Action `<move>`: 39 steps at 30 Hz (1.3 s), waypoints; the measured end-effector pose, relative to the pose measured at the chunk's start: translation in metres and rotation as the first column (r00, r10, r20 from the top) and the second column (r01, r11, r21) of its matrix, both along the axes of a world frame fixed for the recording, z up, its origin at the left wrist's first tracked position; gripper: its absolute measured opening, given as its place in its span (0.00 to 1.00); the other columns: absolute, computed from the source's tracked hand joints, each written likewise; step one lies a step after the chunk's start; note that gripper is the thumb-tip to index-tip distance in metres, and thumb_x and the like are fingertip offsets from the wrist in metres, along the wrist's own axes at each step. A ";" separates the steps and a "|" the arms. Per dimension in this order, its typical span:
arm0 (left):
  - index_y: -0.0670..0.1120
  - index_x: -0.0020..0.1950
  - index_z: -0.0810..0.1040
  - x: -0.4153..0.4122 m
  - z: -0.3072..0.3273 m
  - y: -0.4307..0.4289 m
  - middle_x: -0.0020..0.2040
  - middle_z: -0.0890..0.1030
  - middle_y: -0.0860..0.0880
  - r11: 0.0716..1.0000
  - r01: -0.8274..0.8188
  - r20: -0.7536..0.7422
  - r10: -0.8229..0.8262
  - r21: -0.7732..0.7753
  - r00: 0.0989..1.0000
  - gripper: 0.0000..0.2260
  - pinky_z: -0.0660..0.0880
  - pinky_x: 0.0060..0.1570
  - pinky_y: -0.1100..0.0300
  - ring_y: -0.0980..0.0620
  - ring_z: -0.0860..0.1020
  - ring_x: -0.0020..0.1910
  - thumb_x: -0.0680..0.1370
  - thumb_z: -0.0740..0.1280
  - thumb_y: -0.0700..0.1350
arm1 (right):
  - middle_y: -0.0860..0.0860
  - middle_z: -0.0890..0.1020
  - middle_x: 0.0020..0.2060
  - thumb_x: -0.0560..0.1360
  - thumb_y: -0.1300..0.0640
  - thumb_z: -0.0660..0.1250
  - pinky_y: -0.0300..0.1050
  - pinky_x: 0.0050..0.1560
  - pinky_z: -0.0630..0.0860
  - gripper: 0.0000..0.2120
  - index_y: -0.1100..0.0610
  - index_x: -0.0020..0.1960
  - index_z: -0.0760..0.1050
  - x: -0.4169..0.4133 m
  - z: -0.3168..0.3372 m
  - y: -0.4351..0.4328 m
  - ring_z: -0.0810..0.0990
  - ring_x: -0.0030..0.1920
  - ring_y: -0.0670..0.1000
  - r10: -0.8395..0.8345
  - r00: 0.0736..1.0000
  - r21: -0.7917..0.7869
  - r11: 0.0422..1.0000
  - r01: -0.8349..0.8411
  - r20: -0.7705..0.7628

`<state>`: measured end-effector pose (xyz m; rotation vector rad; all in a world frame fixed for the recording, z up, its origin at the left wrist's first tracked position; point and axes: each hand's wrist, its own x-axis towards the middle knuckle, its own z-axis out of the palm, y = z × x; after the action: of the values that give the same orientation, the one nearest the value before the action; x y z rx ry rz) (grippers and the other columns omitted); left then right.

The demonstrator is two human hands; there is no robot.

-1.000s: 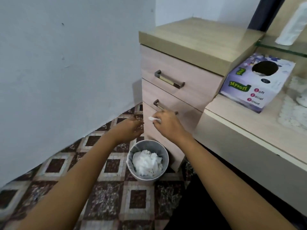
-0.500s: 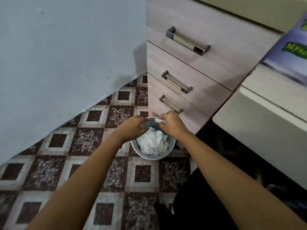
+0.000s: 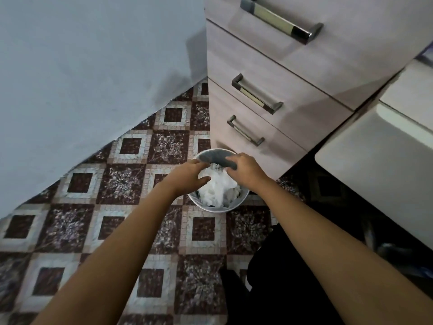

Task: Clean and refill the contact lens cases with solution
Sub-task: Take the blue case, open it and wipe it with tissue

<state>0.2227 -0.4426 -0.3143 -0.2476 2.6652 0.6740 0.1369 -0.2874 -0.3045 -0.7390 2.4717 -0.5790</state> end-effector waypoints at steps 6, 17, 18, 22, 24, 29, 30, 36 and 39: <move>0.45 0.70 0.68 -0.007 0.006 0.003 0.68 0.70 0.44 0.999 0.004 -0.027 -0.004 0.032 1.000 0.21 0.65 0.62 0.58 0.46 0.70 0.65 0.79 0.63 0.48 | 0.56 0.74 0.65 0.77 0.57 0.62 0.41 0.63 0.65 0.18 0.58 0.67 0.71 -0.003 0.006 0.004 0.71 0.65 0.54 0.035 0.999 0.002 0.999 -0.035 -0.010; 0.45 0.69 0.69 -0.017 0.061 -0.007 0.65 0.72 0.43 0.999 -0.005 -0.139 -0.002 -0.047 0.990 0.20 0.68 0.59 0.58 0.47 0.73 0.61 0.78 0.63 0.49 | 0.57 0.73 0.64 0.77 0.55 0.61 0.46 0.64 0.67 0.19 0.58 0.67 0.71 -0.011 0.051 0.000 0.70 0.65 0.55 0.138 0.981 -0.014 0.990 -0.141 -0.136; 0.46 0.70 0.68 -0.018 0.069 -0.008 0.65 0.72 0.43 0.998 -0.005 -0.159 -0.004 -0.056 0.987 0.20 0.68 0.60 0.57 0.47 0.73 0.61 0.78 0.63 0.49 | 0.56 0.73 0.65 0.77 0.55 0.61 0.46 0.65 0.66 0.19 0.58 0.67 0.70 -0.012 0.058 0.000 0.69 0.66 0.55 0.148 0.976 -0.017 0.988 -0.152 -0.162; 0.46 0.69 0.69 -0.017 0.099 -0.006 0.65 0.73 0.43 0.998 -0.015 -0.223 0.001 -0.059 0.975 0.20 0.69 0.60 0.57 0.47 0.74 0.60 0.78 0.64 0.49 | 0.55 0.72 0.66 0.78 0.53 0.61 0.45 0.65 0.64 0.19 0.57 0.68 0.69 -0.014 0.087 0.002 0.69 0.66 0.54 0.157 0.960 -0.027 0.986 -0.167 -0.233; 0.45 0.69 0.69 -0.016 0.118 -0.003 0.65 0.73 0.43 0.997 -0.015 -0.265 -0.006 -0.077 0.964 0.20 0.68 0.60 0.57 0.46 0.74 0.61 0.78 0.64 0.48 | 0.55 0.73 0.65 0.78 0.54 0.61 0.44 0.64 0.65 0.19 0.57 0.68 0.70 -0.014 0.104 0.005 0.69 0.66 0.53 0.154 0.951 -0.038 0.985 -0.170 -0.268; 0.44 0.70 0.69 -0.016 0.163 0.008 0.65 0.73 0.42 0.993 0.011 -0.355 -0.052 -0.116 0.934 0.20 0.67 0.62 0.57 0.44 0.73 0.62 0.78 0.64 0.47 | 0.55 0.71 0.67 0.78 0.53 0.61 0.42 0.64 0.63 0.20 0.57 0.68 0.69 -0.010 0.148 0.018 0.68 0.67 0.53 0.147 0.913 -0.045 0.983 -0.176 -0.380; 0.45 0.70 0.69 -0.015 0.173 0.011 0.66 0.73 0.42 0.991 0.013 -0.369 -0.062 -0.132 0.927 0.21 0.66 0.62 0.57 0.44 0.72 0.63 0.78 0.64 0.48 | 0.55 0.72 0.67 0.78 0.53 0.61 0.43 0.63 0.64 0.20 0.57 0.68 0.69 -0.007 0.159 0.023 0.68 0.67 0.54 0.134 0.906 -0.060 0.983 -0.172 -0.402; 0.47 0.71 0.67 -0.009 0.228 0.030 0.67 0.72 0.44 0.983 0.026 -0.466 -0.109 -0.181 0.878 0.22 0.64 0.63 0.59 0.47 0.70 0.65 0.78 0.63 0.50 | 0.54 0.72 0.67 0.78 0.54 0.60 0.40 0.62 0.62 0.19 0.57 0.68 0.69 0.004 0.221 0.050 0.69 0.67 0.52 0.105 0.862 -0.121 0.975 -0.189 -0.496; 0.47 0.71 0.67 -0.008 0.250 0.042 0.67 0.72 0.44 0.978 0.045 -0.517 -0.146 -0.203 0.843 0.22 0.64 0.63 0.59 0.48 0.70 0.65 0.78 0.63 0.51 | 0.54 0.72 0.66 0.78 0.54 0.61 0.42 0.63 0.64 0.19 0.56 0.68 0.70 0.006 0.246 0.066 0.69 0.66 0.53 0.074 0.835 -0.133 0.976 -0.173 -0.545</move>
<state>0.2148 -0.4009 -0.0642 0.0394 3.2531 0.5175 0.1429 -0.2219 -0.0580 -1.2746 2.8706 -0.6113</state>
